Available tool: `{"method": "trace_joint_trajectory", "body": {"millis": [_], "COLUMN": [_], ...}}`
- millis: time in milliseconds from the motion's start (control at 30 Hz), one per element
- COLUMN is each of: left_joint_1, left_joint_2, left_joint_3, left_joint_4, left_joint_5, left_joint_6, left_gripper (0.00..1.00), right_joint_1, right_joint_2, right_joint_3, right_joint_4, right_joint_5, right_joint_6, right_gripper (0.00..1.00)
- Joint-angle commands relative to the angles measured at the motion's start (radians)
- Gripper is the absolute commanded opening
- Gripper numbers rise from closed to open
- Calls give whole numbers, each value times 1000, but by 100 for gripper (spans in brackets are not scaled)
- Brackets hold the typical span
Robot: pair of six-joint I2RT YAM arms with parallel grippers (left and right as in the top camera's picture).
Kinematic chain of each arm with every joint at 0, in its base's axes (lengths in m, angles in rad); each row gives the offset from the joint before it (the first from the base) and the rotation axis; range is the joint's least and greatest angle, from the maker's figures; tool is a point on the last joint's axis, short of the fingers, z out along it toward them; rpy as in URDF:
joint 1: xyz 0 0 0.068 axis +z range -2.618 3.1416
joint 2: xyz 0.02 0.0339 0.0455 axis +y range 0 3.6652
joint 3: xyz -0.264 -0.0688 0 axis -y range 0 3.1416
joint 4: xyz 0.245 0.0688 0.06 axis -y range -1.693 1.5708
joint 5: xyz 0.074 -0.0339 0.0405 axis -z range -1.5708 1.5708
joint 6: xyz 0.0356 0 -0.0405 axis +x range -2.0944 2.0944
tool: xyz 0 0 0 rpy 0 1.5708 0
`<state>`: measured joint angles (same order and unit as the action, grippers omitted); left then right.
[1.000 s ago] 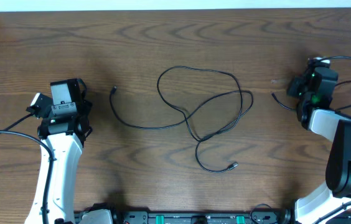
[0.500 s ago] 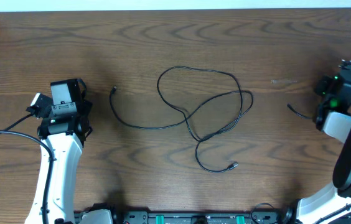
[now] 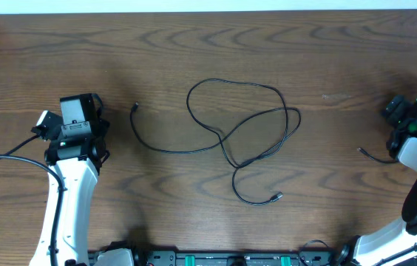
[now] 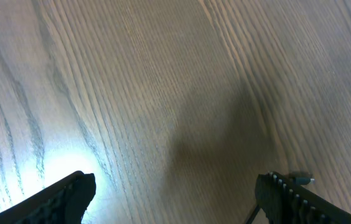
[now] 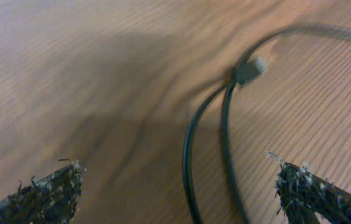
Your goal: Untangle cables
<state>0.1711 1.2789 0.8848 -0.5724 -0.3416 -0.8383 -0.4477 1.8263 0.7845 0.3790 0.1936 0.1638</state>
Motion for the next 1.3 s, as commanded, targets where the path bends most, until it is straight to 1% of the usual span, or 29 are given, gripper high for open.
{"method": "trace_joint_trajectory", "body": {"millis": [0,167,500,533,567,600,633,667,733,800,867,1067,1167,1267], "left_joint_1": [4,4,4,4,4,4,4,4,4,4,4,4,4,4], "left_joint_2": [-5,-5,-5,-5,-5,-5,-5,-5,-5,-5,-5,-5,-5,-5], "left_joint_3": [0,0,0,0,0,0,0,0,0,0,0,0,0,0], "left_joint_4": [-3,-3,-3,-3,-3,-3,-3,-3,-3,-3,-3,-3,-3,-3], "left_joint_5": [-6,-6,-6,-6,-6,-6,-6,-6,-6,-6,-6,-6,-6,-6], "left_joint_6": [-6,-6,-6,-6,-6,-6,-6,-6,-6,-6,-6,-6,-6,-6], "left_gripper": [87,87,87,87,87,87,87,87,87,87,87,87,87,87], "right_joint_1": [5,8,8,8,8,8,8,8,8,8,8,8,8,5], "right_joint_2": [7,7,6,6,6,6,6,6,7,7,7,7,9,30], "right_joint_3": [5,5,5,5,5,5,5,5,5,4,4,5,5,12], "right_joint_4": [-58,-167,-313,-325,-343,-357,-369,-381,-397,-396,-384,-266,-184,-39], "right_joint_5": [-54,-41,51,51,51,51,50,49,41,39,39,39,39,39], "right_joint_6": [43,50,50,50,51,59,65,68,68,69,87,91,90,90], "right_gripper": [99,99,99,98,90,78,68,56,20,1,1,1,1,1]}}
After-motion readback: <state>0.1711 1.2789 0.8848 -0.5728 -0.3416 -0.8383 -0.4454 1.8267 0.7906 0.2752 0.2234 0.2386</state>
